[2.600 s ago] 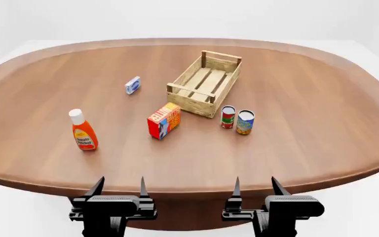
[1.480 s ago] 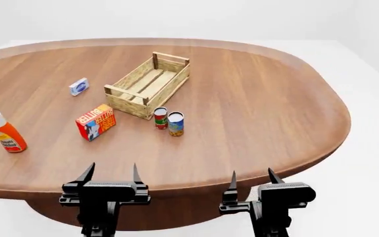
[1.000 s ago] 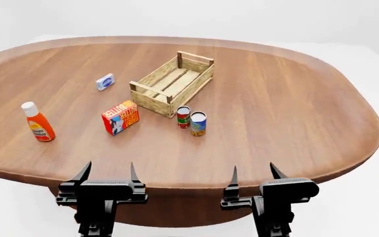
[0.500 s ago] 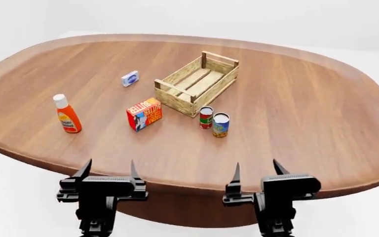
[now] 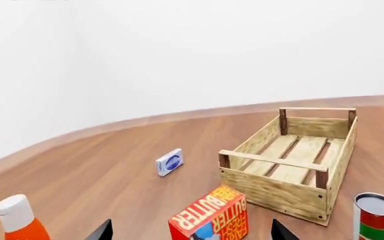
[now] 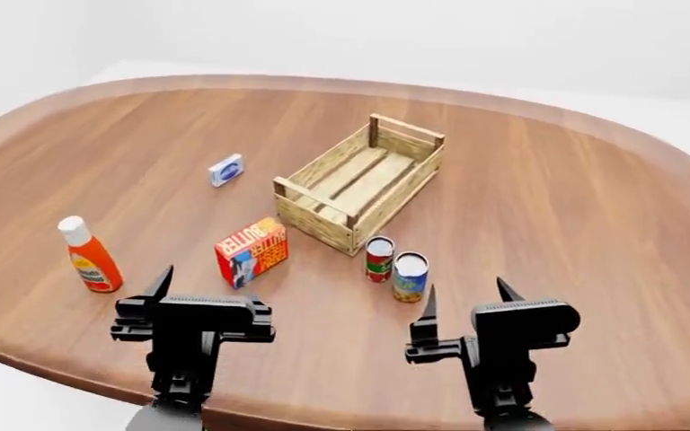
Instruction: Pick up the ketchup, and put it in the wooden tray.
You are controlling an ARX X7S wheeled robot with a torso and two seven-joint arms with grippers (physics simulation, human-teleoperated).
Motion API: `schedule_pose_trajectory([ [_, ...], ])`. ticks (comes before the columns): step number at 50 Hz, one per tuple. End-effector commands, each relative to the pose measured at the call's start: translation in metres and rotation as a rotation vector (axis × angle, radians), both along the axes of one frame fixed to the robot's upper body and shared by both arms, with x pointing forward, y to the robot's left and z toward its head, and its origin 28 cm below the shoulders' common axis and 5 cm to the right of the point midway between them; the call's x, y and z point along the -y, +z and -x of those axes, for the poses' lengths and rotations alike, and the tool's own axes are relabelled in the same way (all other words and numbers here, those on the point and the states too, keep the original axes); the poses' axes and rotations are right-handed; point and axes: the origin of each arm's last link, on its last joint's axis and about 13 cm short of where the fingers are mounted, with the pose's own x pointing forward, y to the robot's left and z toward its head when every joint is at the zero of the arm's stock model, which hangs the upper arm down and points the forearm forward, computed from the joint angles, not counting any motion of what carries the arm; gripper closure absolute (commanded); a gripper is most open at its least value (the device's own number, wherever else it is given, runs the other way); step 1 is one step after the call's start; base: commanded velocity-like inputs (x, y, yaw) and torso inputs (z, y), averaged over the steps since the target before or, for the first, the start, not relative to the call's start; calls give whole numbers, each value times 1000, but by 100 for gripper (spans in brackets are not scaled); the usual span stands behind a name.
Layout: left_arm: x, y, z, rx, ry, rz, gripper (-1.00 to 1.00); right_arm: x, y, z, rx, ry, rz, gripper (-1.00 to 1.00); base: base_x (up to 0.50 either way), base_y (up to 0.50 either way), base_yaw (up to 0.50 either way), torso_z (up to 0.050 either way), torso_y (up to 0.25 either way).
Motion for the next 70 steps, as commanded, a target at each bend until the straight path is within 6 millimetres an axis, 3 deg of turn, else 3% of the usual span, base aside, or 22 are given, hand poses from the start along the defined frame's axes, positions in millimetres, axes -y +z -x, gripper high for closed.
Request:
schedule_pose_trajectory([
  [1,-1,3,-4,10,8,-6,-100,0,3,-1,0,7,9,-100,491,93,0,0,0],
  [44,-4,8,-5,26,18,-12,-100,0,6,0,7,0,21,-100,491,93,0,0,1],
  [53,-6,9,-2,26,24,-12,-100,-1,6,0,10,6,21,-100,44,8,0,0,0],
  [63,-19,14,9,38,51,-27,-100,0,6,0,13,-4,17,-100,0,0,0,0,0],
  [70,-39,18,21,45,141,-44,-100,1,8,-1,20,-4,22,-100,0,0,0,0,0],
])
